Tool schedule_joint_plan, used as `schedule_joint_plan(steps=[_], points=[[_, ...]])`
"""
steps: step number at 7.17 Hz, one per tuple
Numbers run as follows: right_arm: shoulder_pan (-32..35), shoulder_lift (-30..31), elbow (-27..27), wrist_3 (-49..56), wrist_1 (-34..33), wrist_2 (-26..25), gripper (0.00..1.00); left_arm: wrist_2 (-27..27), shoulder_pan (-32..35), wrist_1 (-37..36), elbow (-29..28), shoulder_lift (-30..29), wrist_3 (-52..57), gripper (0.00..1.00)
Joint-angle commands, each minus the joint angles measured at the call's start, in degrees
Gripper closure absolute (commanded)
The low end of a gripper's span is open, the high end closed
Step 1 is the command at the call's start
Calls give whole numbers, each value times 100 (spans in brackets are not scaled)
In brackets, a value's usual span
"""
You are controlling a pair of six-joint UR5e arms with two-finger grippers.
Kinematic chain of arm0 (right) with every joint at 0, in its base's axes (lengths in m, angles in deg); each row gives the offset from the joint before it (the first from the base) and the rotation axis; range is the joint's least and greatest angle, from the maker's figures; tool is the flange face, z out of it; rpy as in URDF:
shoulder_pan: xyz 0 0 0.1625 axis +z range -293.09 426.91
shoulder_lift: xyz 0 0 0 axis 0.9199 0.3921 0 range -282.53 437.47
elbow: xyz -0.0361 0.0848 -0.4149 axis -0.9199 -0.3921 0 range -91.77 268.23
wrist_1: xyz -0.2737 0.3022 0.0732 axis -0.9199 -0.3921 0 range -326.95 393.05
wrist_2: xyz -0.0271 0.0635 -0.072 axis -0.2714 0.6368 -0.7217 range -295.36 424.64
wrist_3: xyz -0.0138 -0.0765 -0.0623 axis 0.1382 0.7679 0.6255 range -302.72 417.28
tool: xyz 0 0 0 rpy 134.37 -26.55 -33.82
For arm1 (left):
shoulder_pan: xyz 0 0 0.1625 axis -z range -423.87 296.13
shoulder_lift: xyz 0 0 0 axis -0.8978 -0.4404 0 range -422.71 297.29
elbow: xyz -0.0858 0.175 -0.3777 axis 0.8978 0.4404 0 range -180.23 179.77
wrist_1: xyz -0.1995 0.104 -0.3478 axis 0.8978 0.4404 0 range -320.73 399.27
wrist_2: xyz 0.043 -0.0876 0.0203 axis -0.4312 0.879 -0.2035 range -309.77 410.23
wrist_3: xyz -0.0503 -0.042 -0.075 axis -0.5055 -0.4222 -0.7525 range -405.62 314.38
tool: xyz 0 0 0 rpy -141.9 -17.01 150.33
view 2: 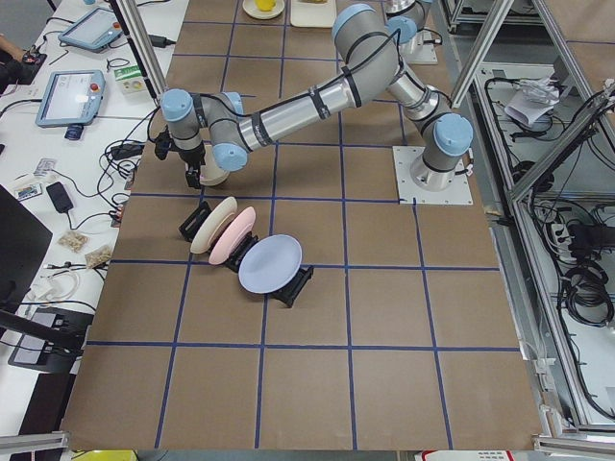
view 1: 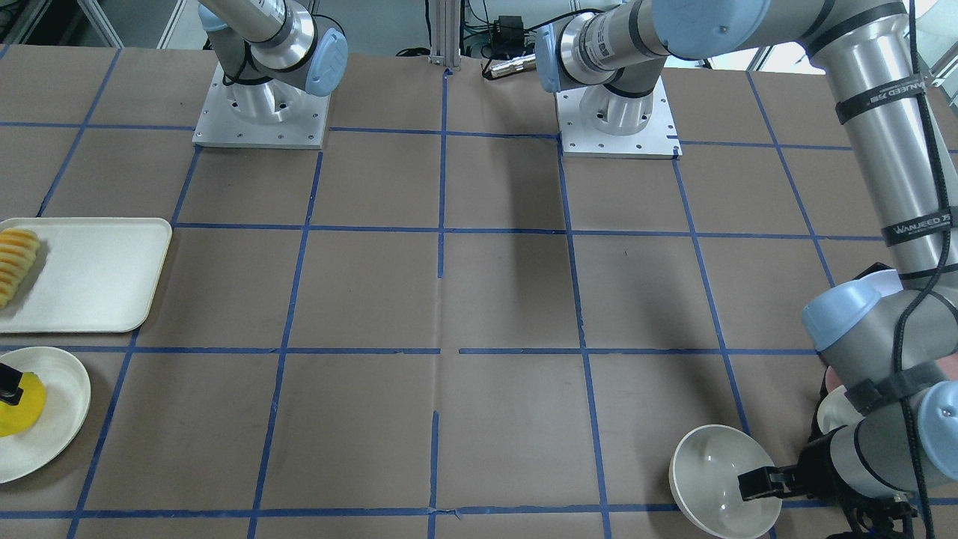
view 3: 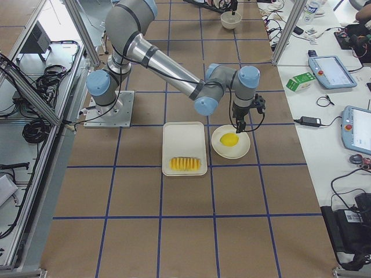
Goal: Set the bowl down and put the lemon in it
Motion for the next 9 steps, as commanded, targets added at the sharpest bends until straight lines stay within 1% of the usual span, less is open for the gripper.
schedule_joint_plan(steps=[1,2,3,4,5,7,8,9], points=[[-82,-197,45,39,-37,6,0,32,4,-143,234,-90,4,30],[-82,-232,45,22,-45,-12,0,32,4,-179,279,-82,30,50],[-91,-380,46,39,-45,-47,0,41,4,-170,270,-38,-48,79],[-152,-425,46,74,-45,-56,0,41,13,-144,279,-21,-84,95],[-178,-495,46,75,-54,-56,0,41,13,-92,279,14,-84,100],[-179,-609,46,48,-203,-56,0,32,13,-74,288,67,-84,100],[-179,-671,46,-13,-360,23,18,50,22,5,279,137,-93,100],[-179,-672,46,-13,-362,6,69,111,109,284,253,286,-215,100]])
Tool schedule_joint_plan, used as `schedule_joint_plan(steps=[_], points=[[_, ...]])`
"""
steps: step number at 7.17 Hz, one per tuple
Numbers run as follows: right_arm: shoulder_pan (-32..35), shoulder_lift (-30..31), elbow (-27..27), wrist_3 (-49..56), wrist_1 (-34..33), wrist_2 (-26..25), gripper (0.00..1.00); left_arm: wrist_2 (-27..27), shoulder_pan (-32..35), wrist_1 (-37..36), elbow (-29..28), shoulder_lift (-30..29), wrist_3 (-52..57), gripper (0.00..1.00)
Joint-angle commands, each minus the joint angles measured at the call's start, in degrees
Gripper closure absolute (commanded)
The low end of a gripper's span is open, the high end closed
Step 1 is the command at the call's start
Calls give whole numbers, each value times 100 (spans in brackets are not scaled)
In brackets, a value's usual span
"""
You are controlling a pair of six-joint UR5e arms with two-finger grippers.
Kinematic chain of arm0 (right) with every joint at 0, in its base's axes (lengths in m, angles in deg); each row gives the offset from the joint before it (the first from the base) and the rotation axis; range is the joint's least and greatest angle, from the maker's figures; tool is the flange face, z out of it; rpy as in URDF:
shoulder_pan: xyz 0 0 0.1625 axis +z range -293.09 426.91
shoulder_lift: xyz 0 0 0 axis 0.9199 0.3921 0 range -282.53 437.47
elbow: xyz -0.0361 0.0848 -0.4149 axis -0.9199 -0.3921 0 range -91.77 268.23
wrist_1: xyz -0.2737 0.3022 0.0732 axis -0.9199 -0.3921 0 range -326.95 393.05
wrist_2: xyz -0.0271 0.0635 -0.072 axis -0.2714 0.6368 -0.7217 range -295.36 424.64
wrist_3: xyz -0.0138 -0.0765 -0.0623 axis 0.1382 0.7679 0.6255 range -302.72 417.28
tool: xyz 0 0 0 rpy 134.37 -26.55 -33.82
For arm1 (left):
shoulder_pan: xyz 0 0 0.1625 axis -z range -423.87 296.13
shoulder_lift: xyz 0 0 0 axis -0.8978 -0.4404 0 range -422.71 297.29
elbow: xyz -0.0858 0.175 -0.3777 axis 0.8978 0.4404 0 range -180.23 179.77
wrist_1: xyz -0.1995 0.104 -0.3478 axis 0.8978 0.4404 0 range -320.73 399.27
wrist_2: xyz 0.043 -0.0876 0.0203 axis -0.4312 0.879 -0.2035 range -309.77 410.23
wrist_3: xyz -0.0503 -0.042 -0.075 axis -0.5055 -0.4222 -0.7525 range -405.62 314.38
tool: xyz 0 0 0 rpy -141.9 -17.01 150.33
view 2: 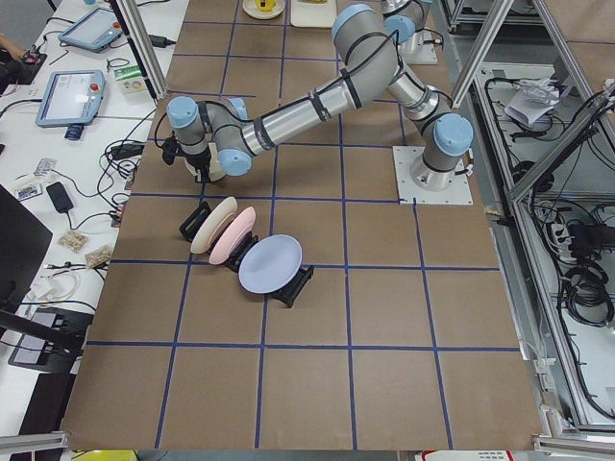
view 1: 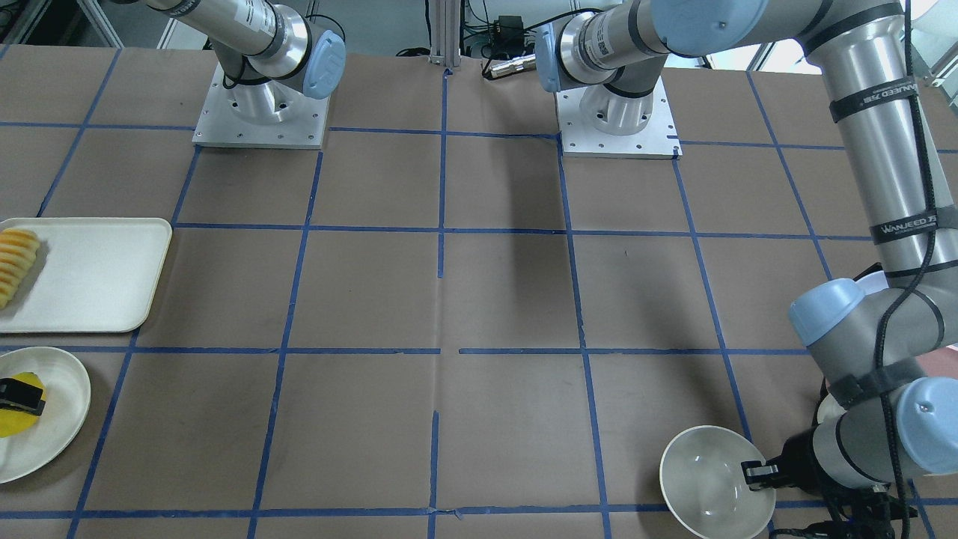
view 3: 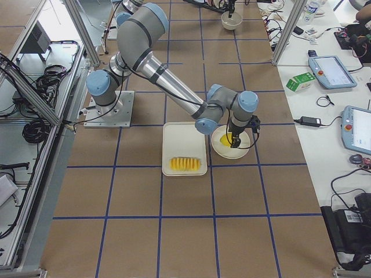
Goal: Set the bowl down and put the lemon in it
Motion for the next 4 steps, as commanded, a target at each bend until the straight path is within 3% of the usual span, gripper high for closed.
schedule_joint_plan(steps=[1,3,4], points=[[-9,12,0,-22,11,-23,100,366,227,477,29,438,-114,100],[-18,326,-149,-48,641,-23,100,622,919,507,728,974,-220,100],[25,564,-149,-126,836,-14,100,1137,1062,428,1159,1238,-351,100]])
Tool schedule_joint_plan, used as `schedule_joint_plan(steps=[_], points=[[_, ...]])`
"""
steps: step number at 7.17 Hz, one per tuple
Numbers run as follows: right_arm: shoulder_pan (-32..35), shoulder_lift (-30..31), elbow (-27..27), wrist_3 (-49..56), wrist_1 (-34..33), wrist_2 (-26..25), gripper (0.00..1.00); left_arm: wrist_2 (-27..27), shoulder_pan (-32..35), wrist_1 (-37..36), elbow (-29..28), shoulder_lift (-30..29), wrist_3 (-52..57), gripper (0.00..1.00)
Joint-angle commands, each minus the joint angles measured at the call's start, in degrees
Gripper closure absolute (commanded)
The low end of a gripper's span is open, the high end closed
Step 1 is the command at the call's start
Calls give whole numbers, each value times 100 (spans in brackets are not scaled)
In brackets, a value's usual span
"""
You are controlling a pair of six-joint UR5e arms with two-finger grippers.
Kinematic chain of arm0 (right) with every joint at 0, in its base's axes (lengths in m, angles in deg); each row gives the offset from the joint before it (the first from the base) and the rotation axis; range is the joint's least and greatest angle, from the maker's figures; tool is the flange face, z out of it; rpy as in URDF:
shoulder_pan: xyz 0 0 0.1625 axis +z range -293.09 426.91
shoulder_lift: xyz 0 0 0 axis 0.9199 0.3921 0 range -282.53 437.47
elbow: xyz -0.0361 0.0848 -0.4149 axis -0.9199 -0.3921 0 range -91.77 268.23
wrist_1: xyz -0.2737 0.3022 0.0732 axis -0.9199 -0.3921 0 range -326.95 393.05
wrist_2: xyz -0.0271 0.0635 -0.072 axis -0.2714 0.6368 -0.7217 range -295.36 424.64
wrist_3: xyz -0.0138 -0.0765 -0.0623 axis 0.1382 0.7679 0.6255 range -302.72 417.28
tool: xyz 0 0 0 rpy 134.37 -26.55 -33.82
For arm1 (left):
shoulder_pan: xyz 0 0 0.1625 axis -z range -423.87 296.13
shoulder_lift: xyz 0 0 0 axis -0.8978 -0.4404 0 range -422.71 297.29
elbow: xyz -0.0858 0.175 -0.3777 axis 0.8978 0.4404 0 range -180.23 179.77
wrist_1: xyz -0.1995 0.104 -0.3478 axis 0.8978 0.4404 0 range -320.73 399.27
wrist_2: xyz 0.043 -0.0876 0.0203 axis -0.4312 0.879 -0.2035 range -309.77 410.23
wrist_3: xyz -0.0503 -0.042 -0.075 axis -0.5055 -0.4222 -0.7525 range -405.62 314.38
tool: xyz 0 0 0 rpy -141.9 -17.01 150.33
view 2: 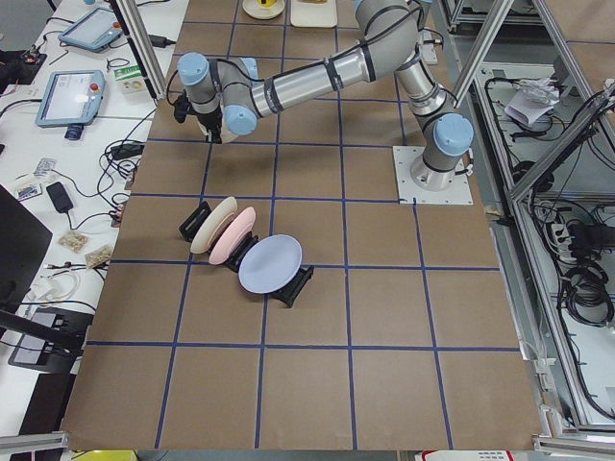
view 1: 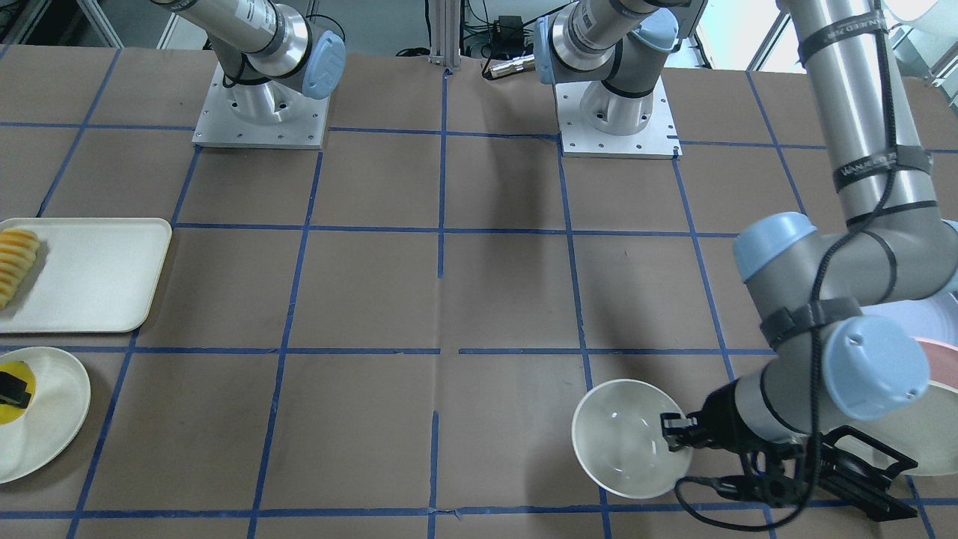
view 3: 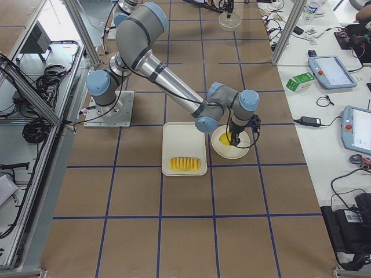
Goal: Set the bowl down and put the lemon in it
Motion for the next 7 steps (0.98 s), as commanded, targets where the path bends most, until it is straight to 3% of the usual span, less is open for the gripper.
schedule_joint_plan(steps=[1,3,5,7], points=[[58,410,-19,-371,476,18,100,532,466,-323,972,536,-276,100],[311,839,-28,-767,1063,-25,100,532,1299,-1786,1869,784,-1447,100],[427,1350,-45,-1446,1643,-35,100,488,1627,-1882,2267,986,-1771,100],[811,1387,-28,-1752,1656,158,100,471,1742,-2492,2646,839,-1999,100]])
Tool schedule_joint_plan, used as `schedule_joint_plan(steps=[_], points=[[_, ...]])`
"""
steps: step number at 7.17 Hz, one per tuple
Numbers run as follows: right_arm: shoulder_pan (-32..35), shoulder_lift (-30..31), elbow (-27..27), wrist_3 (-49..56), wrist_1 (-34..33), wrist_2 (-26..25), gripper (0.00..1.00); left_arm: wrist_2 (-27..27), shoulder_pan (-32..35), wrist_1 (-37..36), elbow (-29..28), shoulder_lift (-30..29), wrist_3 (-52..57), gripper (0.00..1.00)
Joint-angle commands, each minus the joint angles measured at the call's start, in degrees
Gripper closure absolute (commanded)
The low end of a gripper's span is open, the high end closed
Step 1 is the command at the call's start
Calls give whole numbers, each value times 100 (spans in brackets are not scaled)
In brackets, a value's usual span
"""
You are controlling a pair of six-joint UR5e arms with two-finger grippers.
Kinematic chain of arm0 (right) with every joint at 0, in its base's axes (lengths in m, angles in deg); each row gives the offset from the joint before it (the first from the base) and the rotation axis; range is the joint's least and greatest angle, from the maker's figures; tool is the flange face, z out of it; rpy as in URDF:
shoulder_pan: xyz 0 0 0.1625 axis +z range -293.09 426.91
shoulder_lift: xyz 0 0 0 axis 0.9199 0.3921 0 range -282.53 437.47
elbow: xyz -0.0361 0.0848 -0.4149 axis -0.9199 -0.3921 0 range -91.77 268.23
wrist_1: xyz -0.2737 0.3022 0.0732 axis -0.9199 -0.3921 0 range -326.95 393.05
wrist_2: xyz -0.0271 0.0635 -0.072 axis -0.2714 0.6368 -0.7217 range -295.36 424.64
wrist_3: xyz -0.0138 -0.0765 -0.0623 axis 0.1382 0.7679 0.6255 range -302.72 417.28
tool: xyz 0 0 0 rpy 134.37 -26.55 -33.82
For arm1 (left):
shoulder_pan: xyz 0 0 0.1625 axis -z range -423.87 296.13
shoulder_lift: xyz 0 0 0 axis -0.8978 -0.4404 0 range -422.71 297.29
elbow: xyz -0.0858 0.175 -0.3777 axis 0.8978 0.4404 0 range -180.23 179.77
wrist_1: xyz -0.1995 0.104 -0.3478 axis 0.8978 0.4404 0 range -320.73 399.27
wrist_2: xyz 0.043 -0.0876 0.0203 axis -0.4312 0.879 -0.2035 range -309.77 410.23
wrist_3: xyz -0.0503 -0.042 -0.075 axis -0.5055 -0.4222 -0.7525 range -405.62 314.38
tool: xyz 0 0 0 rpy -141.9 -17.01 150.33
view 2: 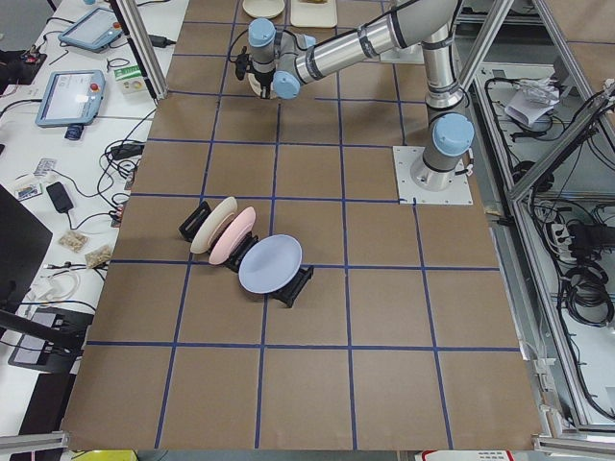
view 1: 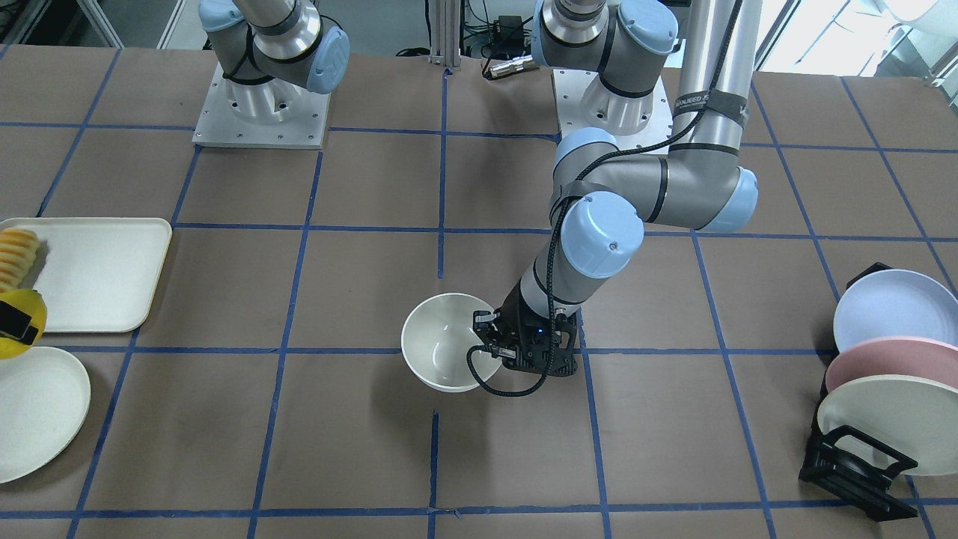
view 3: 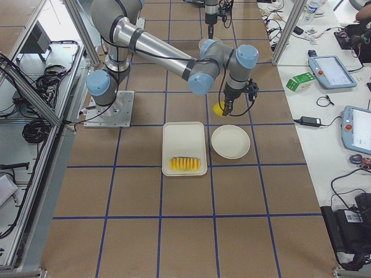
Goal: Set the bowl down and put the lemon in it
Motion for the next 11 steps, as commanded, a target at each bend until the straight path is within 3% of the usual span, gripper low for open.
schedule_joint_plan(steps=[1,2,3,4,6,7,10,11], points=[[799,122,-1,-849,51,96,100,-3,139,-464,209,-126,-236,100],[1275,140,7,-1525,51,113,100,-20,166,-465,200,-152,-263,100],[1680,140,8,-1836,43,122,100,-20,166,-465,209,-178,-272,75],[2049,132,-1,-2170,-27,122,100,-20,157,-508,174,-170,-255,6],[2394,123,7,-2437,-71,122,100,-133,70,-308,25,93,-211,0],[2630,105,-1,-2437,-141,122,100,-613,-9,68,-115,372,-89,0],[3177,-53,7,-2822,-623,445,100,-889,-378,3130,-1176,1444,691,0],[3317,-210,8,-3041,-651,578,100,-1343,-492,3539,-1215,1752,938,0]])
